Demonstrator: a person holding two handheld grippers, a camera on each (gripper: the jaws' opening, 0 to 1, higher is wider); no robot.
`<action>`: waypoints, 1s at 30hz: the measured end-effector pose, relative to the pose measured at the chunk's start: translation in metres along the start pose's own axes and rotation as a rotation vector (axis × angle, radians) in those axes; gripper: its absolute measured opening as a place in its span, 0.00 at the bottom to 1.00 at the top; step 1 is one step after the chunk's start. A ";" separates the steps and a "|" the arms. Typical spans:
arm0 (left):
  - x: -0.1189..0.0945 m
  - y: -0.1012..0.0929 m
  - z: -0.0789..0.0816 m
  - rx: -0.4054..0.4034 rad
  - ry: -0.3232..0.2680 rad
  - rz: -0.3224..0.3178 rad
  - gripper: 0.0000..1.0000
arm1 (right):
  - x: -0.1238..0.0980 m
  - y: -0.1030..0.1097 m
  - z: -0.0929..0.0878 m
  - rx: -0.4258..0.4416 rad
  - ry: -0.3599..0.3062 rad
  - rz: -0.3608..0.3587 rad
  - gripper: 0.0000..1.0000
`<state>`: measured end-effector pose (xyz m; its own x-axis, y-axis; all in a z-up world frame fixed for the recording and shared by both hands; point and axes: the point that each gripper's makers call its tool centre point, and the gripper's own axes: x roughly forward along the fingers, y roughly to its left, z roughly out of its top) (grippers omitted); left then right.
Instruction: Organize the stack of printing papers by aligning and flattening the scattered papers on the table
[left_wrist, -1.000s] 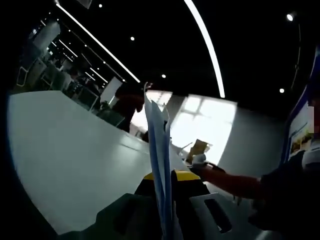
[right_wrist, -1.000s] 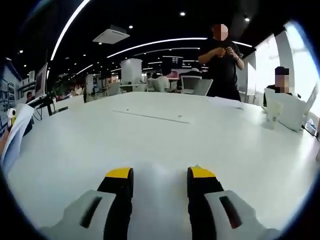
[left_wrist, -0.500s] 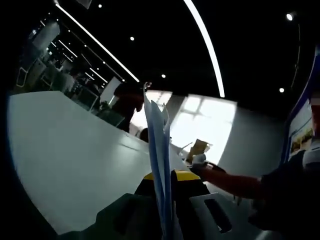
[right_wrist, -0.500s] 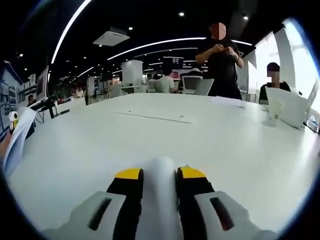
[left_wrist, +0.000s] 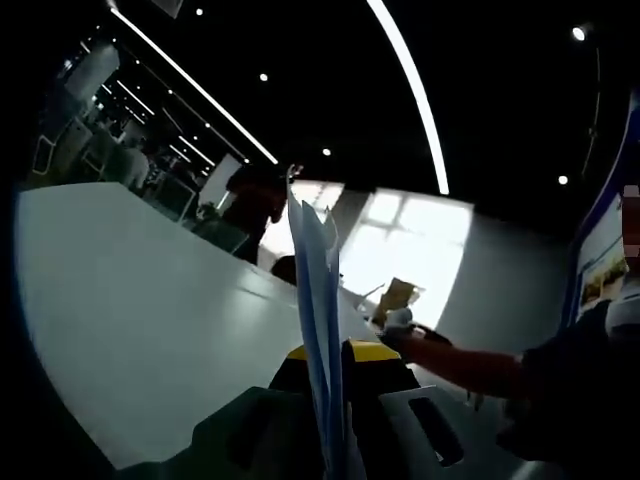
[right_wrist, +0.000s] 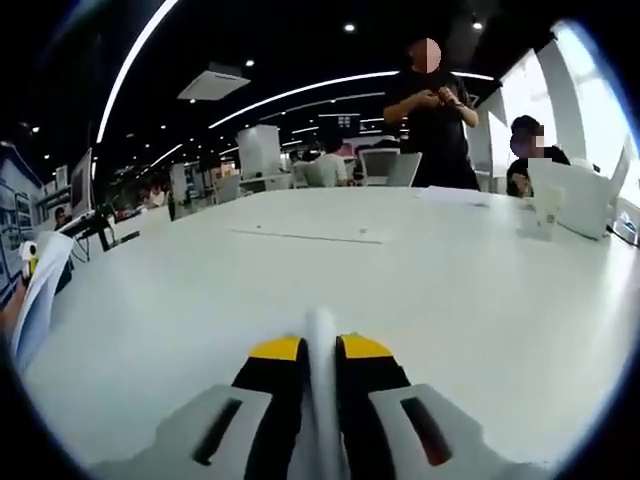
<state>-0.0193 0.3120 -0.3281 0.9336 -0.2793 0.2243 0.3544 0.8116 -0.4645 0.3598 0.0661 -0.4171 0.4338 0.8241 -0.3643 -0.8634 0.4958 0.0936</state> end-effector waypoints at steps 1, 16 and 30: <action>0.000 0.000 0.000 0.001 0.000 0.000 0.06 | -0.002 0.004 -0.001 -0.003 0.003 0.002 0.06; 0.001 -0.003 -0.001 -0.001 -0.002 -0.004 0.06 | -0.025 0.030 0.010 0.015 -0.062 0.047 0.02; 0.001 -0.006 -0.002 0.005 -0.003 -0.006 0.06 | -0.058 0.060 0.042 0.015 -0.181 0.086 0.02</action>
<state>-0.0201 0.3060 -0.3271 0.9312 -0.2830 0.2296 0.3599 0.8125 -0.4586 0.2937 0.0600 -0.3516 0.3987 0.8989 -0.1816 -0.8961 0.4240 0.1313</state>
